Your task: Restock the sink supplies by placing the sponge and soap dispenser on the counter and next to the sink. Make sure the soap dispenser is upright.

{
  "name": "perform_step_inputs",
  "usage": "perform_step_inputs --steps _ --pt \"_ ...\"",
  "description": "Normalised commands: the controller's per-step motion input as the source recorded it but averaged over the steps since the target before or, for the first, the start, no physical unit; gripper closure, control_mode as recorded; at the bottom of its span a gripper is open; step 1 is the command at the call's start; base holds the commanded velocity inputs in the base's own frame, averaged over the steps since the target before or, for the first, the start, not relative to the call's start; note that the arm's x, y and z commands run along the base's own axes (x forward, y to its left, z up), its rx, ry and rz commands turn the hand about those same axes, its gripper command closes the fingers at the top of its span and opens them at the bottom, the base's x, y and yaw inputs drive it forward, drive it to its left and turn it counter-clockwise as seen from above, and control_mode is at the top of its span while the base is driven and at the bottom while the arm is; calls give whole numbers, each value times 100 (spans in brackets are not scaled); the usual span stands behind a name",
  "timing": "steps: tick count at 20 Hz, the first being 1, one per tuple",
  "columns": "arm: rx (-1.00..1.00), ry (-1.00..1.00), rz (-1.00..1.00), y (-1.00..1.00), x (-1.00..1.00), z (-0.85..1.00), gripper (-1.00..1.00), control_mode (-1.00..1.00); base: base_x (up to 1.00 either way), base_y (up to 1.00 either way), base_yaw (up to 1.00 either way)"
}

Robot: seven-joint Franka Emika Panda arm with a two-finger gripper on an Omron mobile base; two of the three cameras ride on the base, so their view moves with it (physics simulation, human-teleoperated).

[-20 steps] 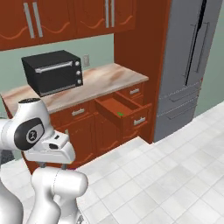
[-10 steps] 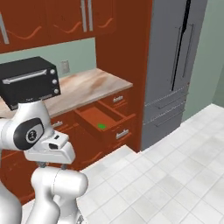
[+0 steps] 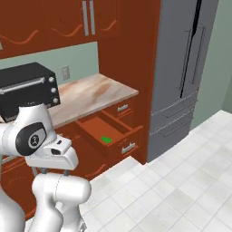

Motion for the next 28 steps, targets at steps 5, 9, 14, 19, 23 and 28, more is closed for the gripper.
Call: perform_step_inputs --steps 5,9,14,19,23,28 --pt "0 0 0 0 0 0 -100 100 77 36 -8" --pt "0 0 0 0 0 0 -100 100 81 16 -7" --pt "0 0 0 0 0 0 -100 100 77 4 -5" --pt "0 0 0 0 0 0 -100 100 65 0 -4" --pt "0 0 0 0 0 0 -100 100 53 1 -5" --pt "0 0 0 0 0 0 -100 100 20 0 -4"
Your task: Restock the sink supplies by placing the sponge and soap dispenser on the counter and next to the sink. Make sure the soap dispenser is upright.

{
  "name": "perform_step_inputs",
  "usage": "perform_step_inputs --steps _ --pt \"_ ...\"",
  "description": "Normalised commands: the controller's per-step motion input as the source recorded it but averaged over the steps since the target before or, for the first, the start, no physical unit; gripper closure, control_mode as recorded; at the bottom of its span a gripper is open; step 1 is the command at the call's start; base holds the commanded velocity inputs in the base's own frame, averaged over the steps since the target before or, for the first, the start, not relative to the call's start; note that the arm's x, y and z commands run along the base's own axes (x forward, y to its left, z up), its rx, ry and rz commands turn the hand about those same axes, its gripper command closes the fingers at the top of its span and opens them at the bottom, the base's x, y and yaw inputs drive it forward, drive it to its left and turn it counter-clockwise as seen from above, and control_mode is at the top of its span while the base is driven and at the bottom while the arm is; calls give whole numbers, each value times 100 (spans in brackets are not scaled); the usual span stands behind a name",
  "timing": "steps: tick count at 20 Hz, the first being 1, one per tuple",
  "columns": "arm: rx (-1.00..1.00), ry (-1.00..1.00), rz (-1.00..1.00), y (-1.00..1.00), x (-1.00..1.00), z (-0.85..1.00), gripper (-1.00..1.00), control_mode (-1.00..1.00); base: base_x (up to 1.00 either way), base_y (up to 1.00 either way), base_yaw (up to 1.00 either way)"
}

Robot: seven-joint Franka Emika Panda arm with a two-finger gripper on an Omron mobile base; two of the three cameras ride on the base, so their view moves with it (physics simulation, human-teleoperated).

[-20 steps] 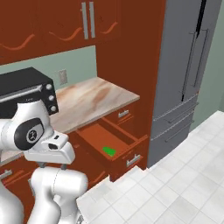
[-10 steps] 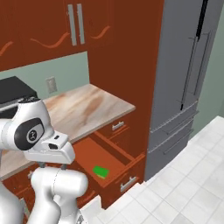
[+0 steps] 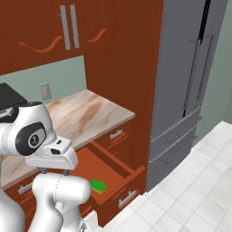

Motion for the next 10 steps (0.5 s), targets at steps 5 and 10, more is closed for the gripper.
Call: perform_step_inputs --steps 5,10 --pt "0 0 0 0 0 0 -100 100 -7 23 -5" --pt "0 0 0 0 0 0 -100 100 0 53 -13"
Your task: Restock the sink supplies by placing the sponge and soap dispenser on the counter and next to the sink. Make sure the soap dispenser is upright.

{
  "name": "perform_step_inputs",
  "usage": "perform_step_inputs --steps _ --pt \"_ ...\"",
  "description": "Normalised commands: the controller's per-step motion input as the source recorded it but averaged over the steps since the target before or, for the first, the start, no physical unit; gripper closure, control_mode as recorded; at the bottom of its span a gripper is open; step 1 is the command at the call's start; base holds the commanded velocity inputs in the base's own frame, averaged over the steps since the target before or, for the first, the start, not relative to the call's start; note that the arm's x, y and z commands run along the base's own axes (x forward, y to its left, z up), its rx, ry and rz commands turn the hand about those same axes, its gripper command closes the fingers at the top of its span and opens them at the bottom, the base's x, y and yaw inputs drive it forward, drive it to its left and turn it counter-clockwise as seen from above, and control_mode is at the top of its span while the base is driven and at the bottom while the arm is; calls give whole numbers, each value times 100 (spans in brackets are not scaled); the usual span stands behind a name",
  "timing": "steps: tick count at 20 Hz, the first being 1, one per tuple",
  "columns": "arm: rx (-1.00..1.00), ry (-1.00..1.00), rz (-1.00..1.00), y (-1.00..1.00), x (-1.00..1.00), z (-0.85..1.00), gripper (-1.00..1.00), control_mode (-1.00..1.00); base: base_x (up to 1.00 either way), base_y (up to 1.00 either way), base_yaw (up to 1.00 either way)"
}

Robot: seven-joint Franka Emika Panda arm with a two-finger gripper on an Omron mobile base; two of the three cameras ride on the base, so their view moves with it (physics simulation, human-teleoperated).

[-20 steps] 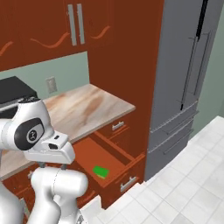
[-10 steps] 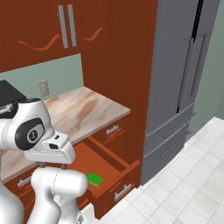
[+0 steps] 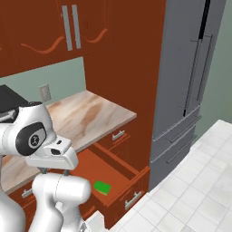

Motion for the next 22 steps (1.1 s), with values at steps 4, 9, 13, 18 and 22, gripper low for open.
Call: perform_step_inputs --steps 4,9,13,18,22 --pt "0 0 0 0 0 0 -100 100 -8 23 -8" --pt "0 0 0 0 0 0 -100 100 0 8 -7" --pt "0 0 0 0 0 0 -100 100 -24 6 -6" --pt "0 0 0 0 0 0 -100 100 -32 9 -6" --pt "0 0 0 0 0 0 -100 100 -37 0 -3"
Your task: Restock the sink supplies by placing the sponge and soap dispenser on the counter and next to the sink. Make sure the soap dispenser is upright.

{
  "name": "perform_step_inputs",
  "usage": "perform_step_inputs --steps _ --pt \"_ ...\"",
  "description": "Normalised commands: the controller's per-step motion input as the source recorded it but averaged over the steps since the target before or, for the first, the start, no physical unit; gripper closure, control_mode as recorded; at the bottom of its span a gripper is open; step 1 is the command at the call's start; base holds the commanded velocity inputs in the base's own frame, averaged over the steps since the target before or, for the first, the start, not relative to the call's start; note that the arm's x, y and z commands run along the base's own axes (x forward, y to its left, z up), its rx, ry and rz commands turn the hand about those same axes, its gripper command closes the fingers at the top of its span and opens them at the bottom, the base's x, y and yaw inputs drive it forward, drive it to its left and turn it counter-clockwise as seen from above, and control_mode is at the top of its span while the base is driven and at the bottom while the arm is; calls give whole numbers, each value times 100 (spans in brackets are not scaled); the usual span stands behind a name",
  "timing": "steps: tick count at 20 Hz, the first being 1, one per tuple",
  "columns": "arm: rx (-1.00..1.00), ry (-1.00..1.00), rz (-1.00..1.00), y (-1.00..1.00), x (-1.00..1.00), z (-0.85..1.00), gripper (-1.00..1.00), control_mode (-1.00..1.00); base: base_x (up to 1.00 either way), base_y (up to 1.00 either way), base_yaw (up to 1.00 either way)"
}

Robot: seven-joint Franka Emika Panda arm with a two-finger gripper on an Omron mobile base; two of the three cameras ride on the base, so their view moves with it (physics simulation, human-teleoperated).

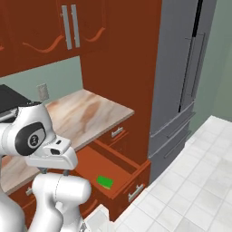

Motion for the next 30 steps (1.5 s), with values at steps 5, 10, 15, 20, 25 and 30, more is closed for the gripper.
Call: perform_step_inputs --steps 5,10,15,20,25,30 --pt "0 0 0 0 0 0 -100 100 -18 0 0" --pt "0 0 0 0 0 0 -100 100 -68 0 0" --pt "0 0 0 0 0 0 -100 100 -32 0 0" --pt "3 0 0 -9 21 0 -100 -100 0 0 0" --pt "4 1 0 -32 92 -19 -100 -100 0 0 0" --pt "1 1 0 -12 94 -47 -100 -100 0 0 0"
